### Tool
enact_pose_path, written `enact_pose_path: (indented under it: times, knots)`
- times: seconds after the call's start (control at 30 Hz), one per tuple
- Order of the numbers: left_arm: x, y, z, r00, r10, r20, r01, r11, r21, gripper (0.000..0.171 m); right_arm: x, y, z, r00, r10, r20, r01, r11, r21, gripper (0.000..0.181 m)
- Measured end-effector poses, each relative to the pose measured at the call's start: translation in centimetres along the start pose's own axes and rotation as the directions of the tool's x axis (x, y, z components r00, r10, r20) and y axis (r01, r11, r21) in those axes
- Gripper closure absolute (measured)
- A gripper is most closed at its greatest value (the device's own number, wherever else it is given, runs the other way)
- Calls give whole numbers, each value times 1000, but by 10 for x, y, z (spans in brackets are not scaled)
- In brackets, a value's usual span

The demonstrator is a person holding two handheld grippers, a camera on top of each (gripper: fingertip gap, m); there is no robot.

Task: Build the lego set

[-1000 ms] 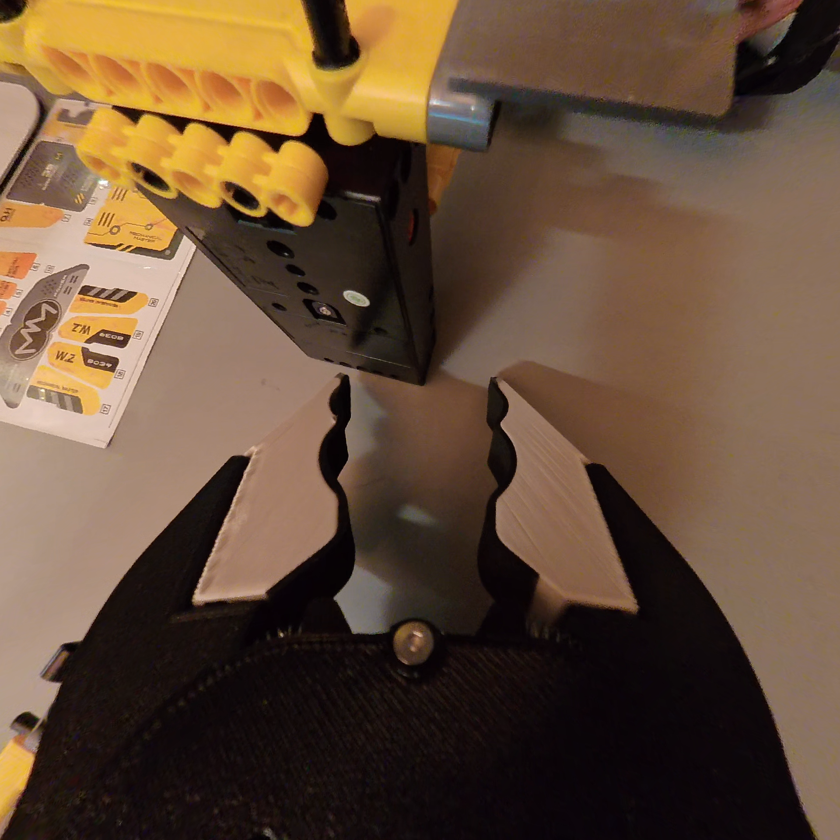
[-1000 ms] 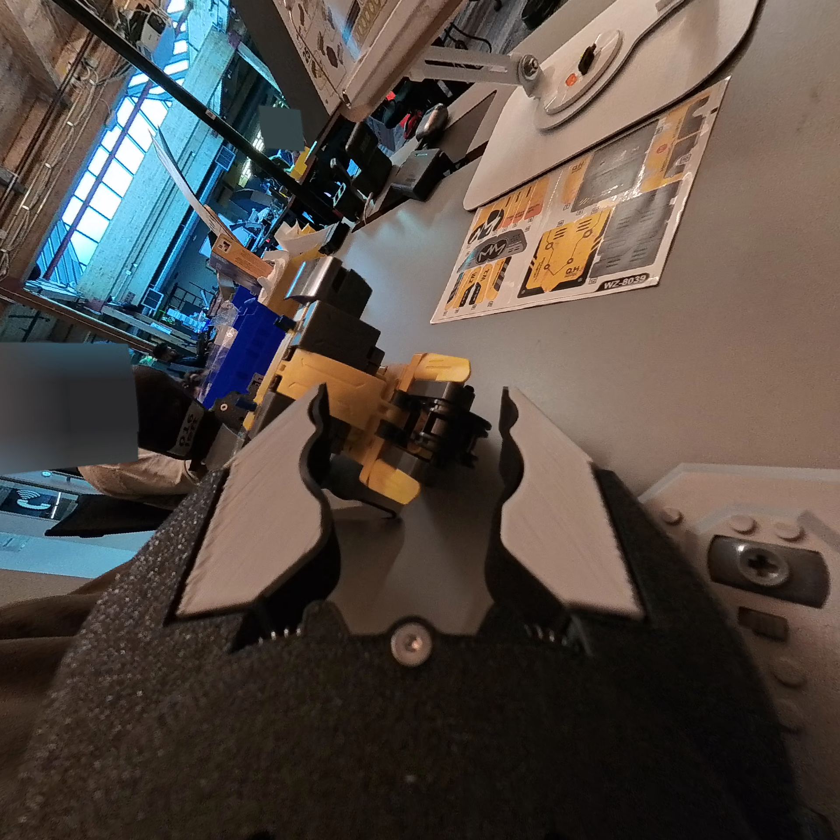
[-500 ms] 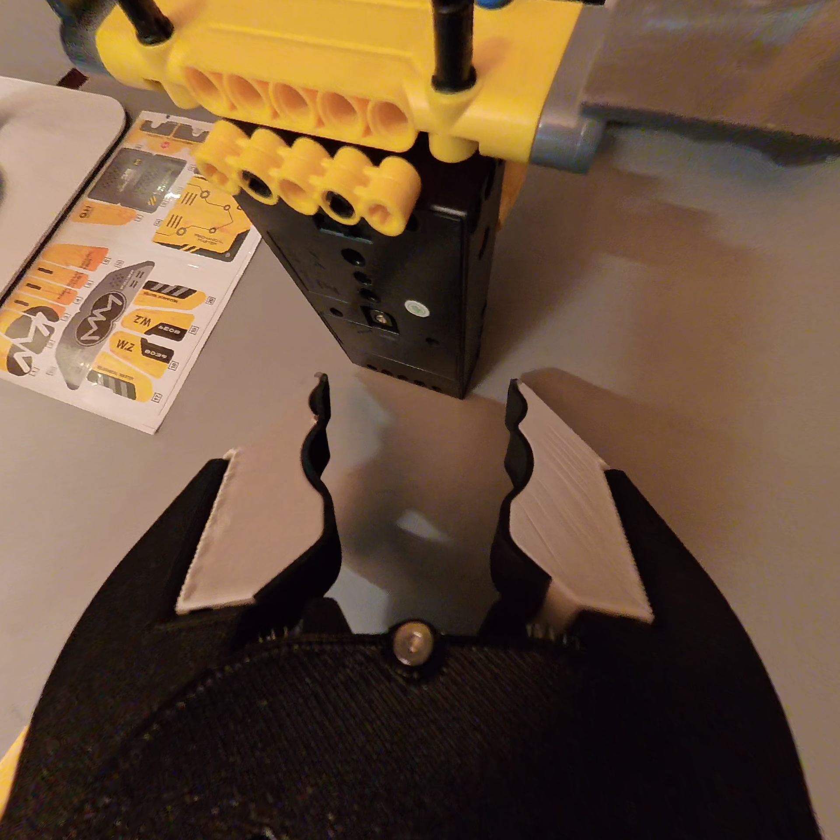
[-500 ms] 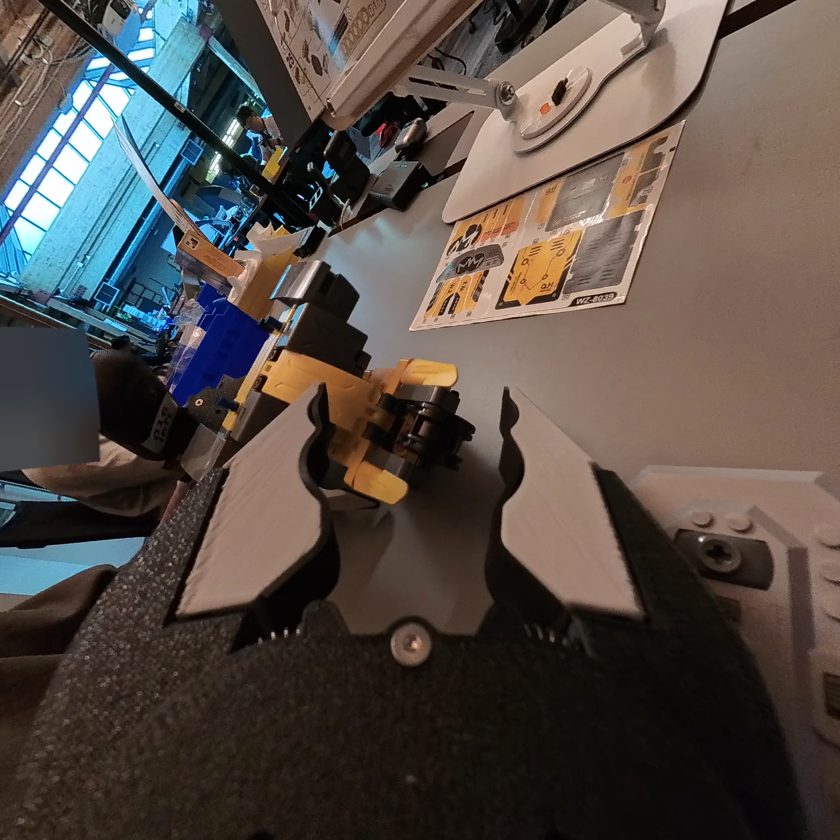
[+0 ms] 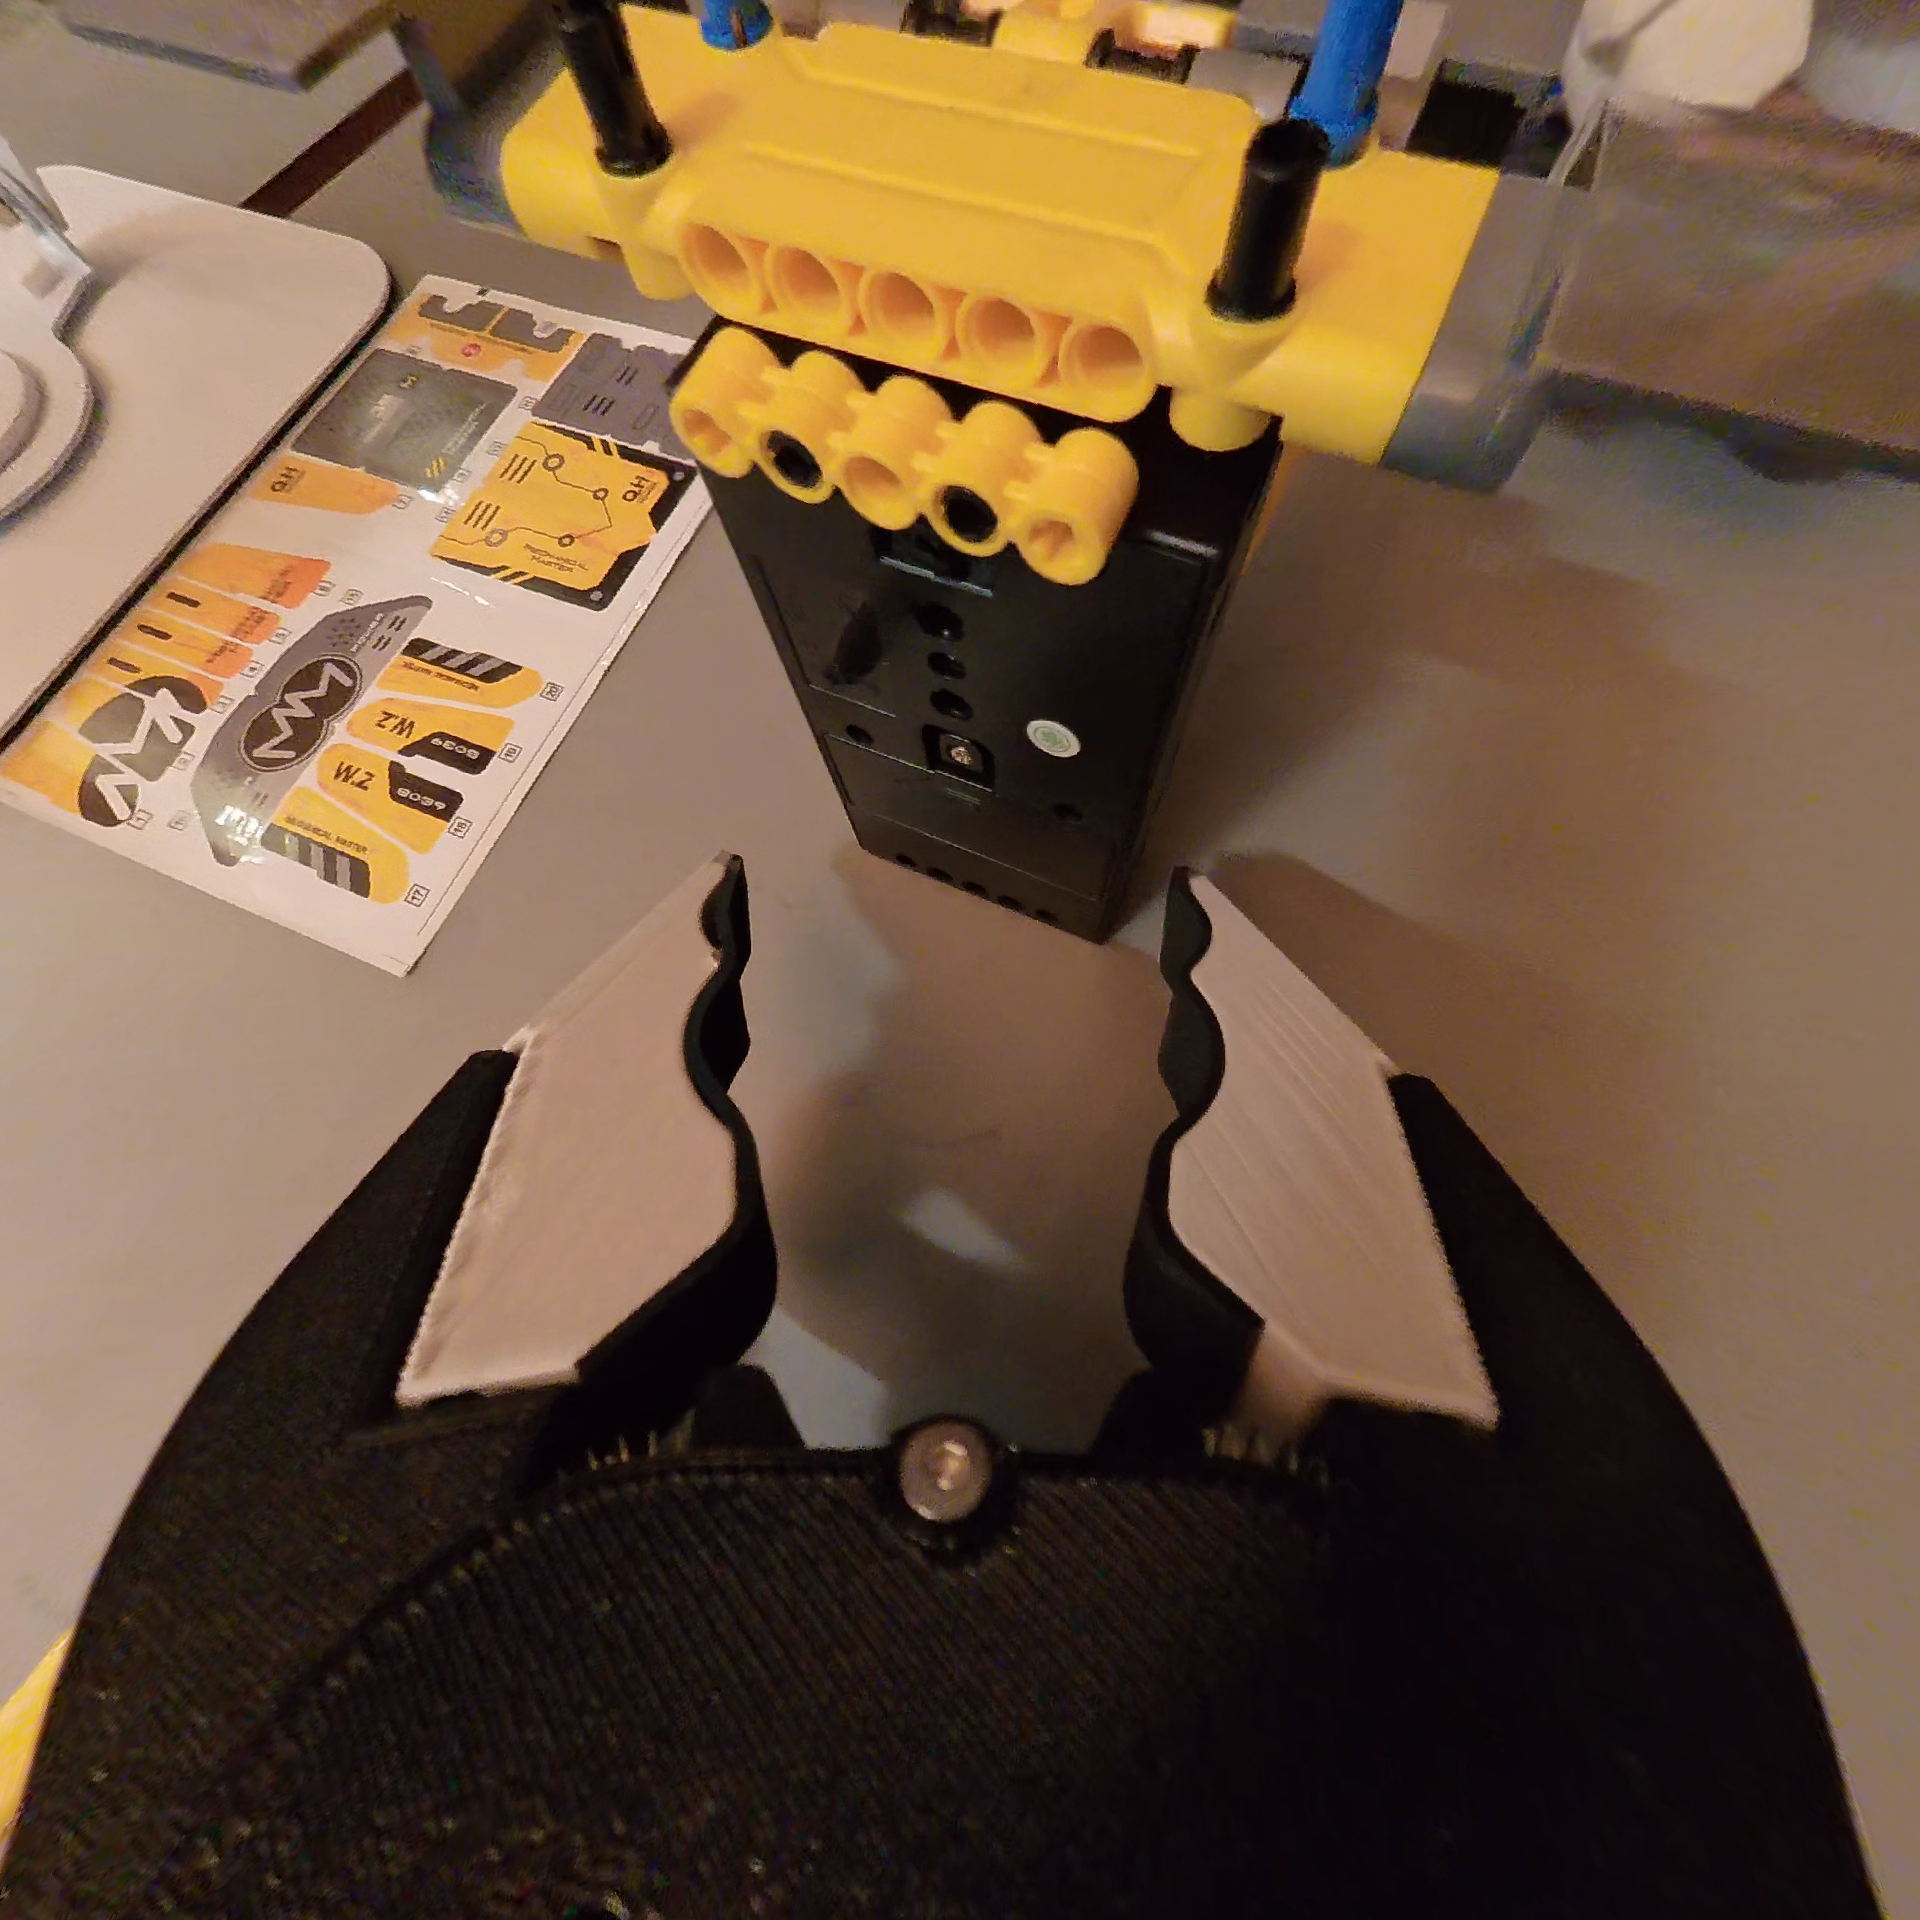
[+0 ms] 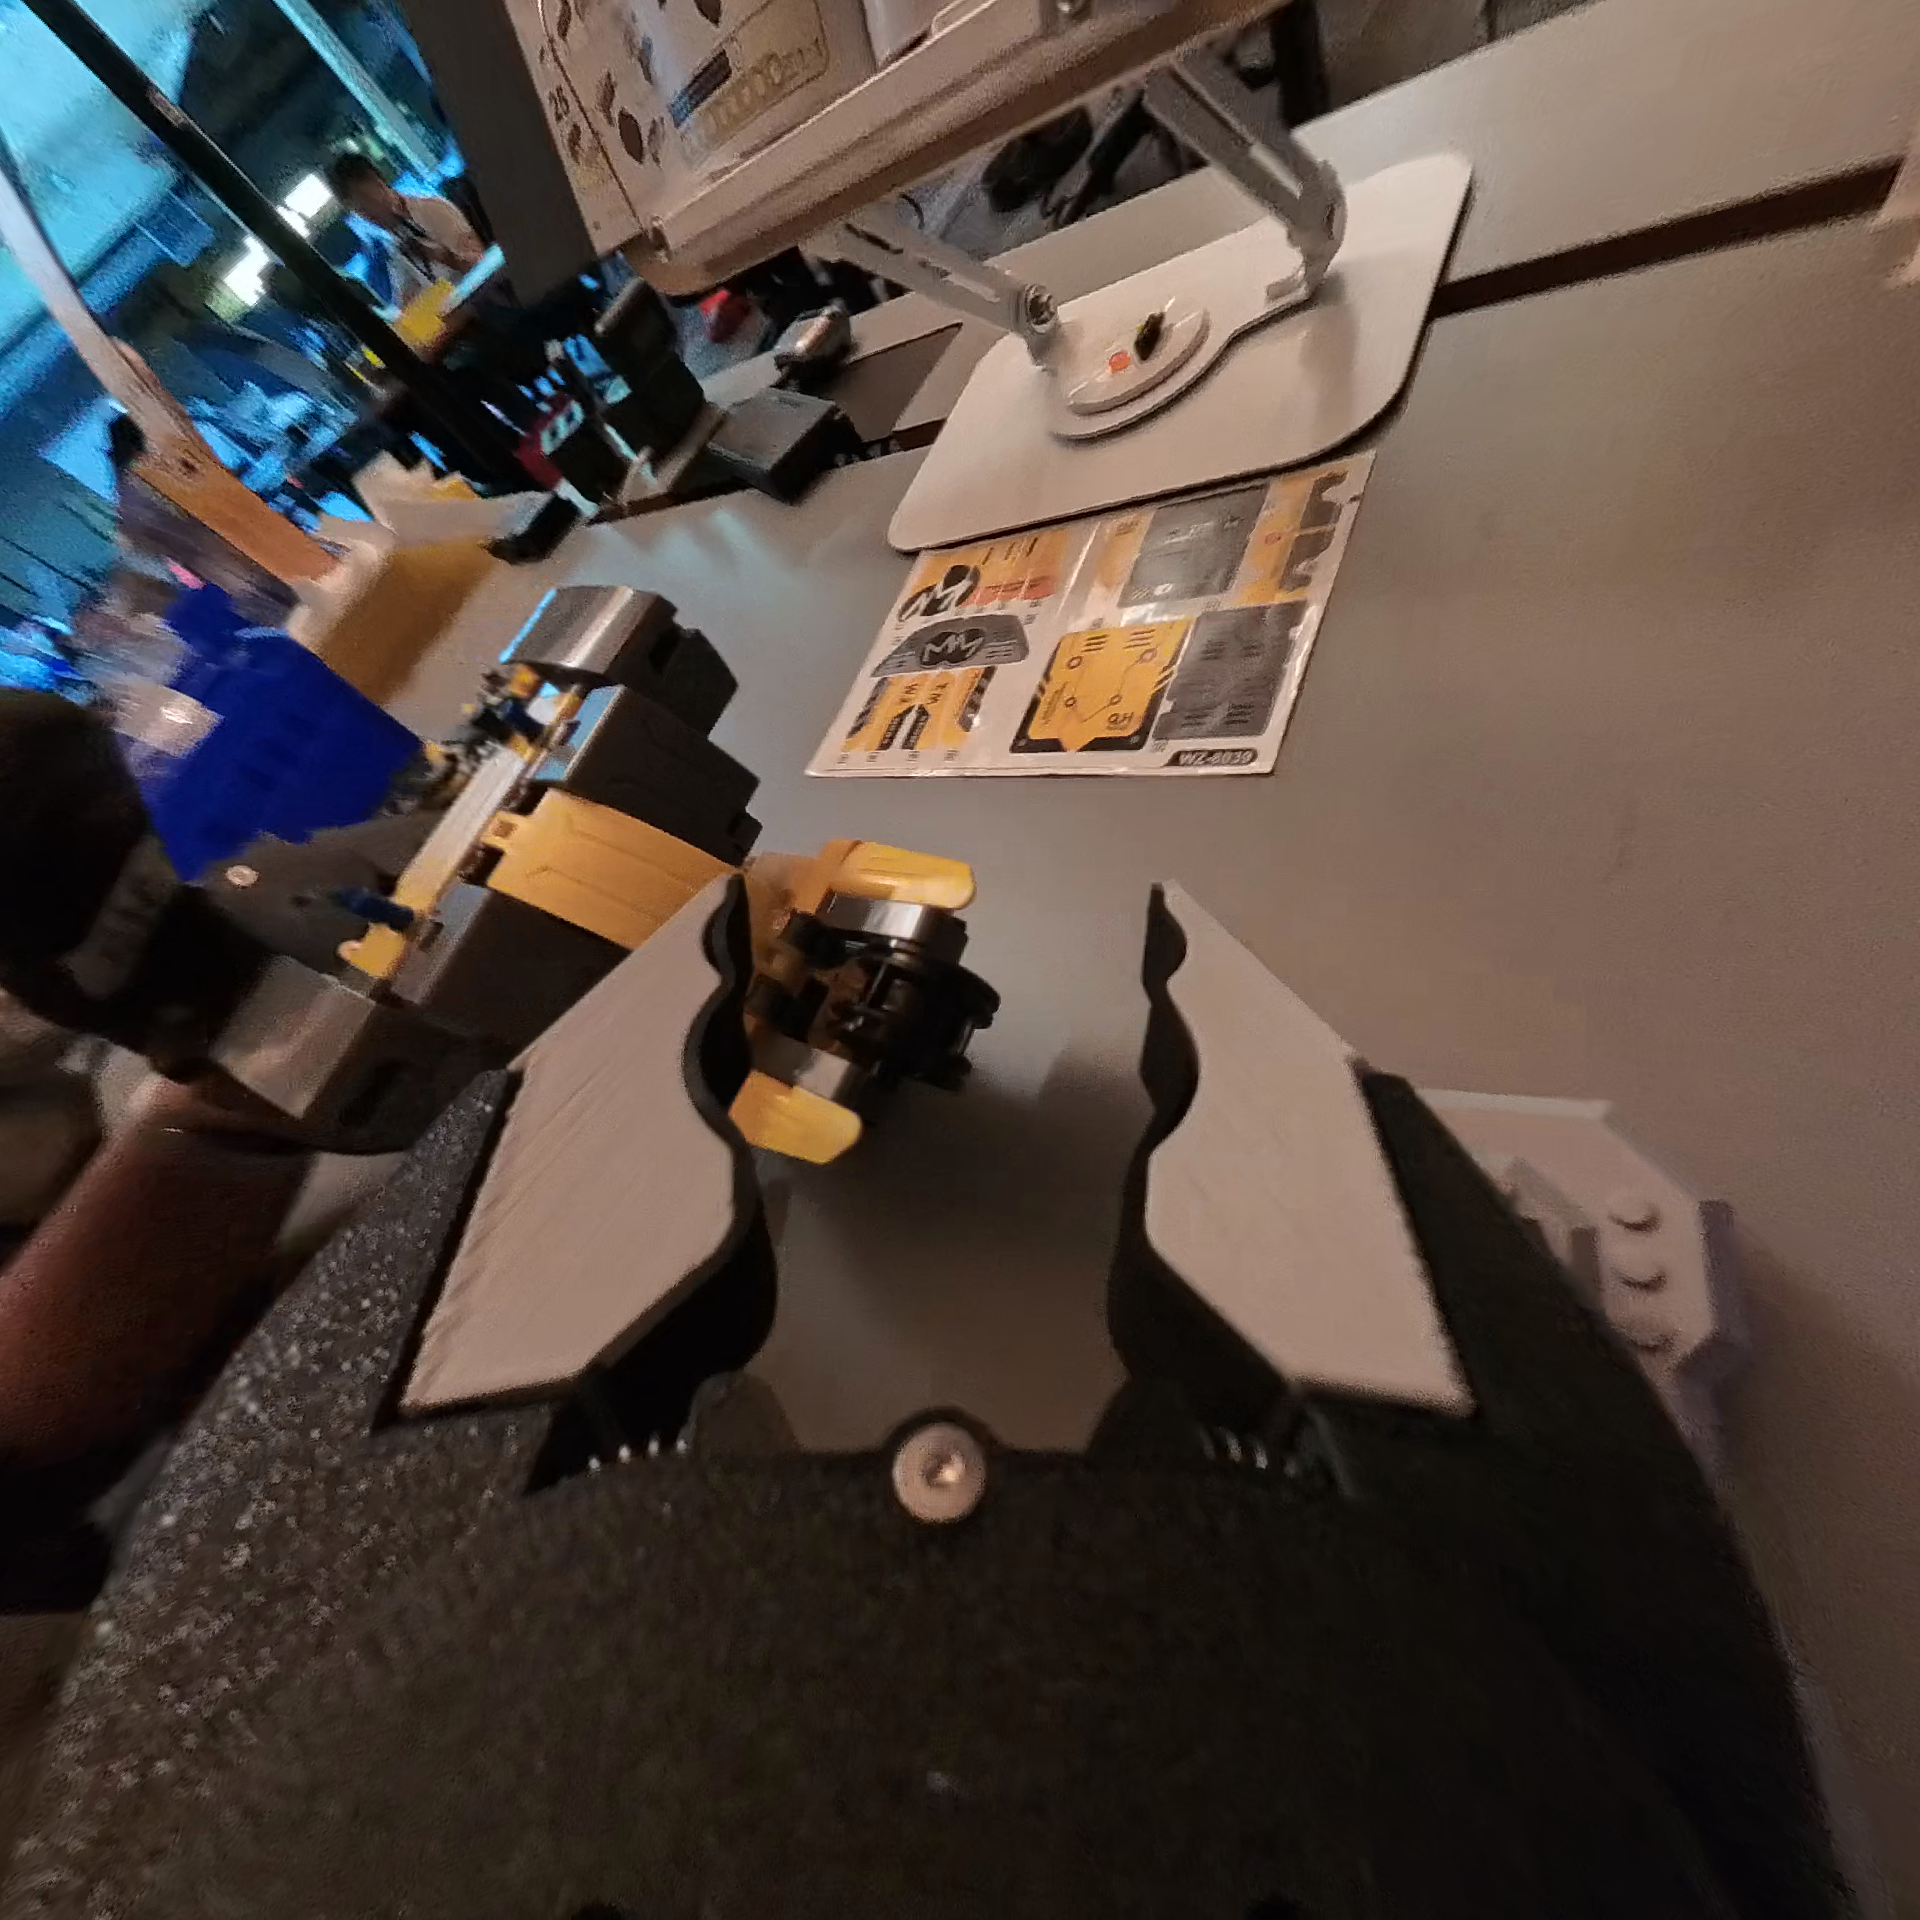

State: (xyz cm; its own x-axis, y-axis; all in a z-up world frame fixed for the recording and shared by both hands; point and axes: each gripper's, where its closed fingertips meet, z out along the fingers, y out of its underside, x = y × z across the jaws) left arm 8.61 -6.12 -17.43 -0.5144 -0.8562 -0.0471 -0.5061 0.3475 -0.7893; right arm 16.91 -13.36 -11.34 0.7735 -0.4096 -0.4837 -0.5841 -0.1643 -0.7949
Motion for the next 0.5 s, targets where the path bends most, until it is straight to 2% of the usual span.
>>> enact_pose_path:
  times: [0.1,0.3,0.5]
  knots:
    - [0,-3,-1,1000,-20,-11,21,1000,16,95,-7,-2,0,998,-57,4,57,998,15,105]
    - [0,-9,-3,999,-30,-17,31,998,59,94,-19,-16,-9,995,-75,63,69,994,88,105]
    - [3,-18,-6,999,-19,-33,22,993,113,92,-22,-27,-17,993,-104,54,95,985,147,106]
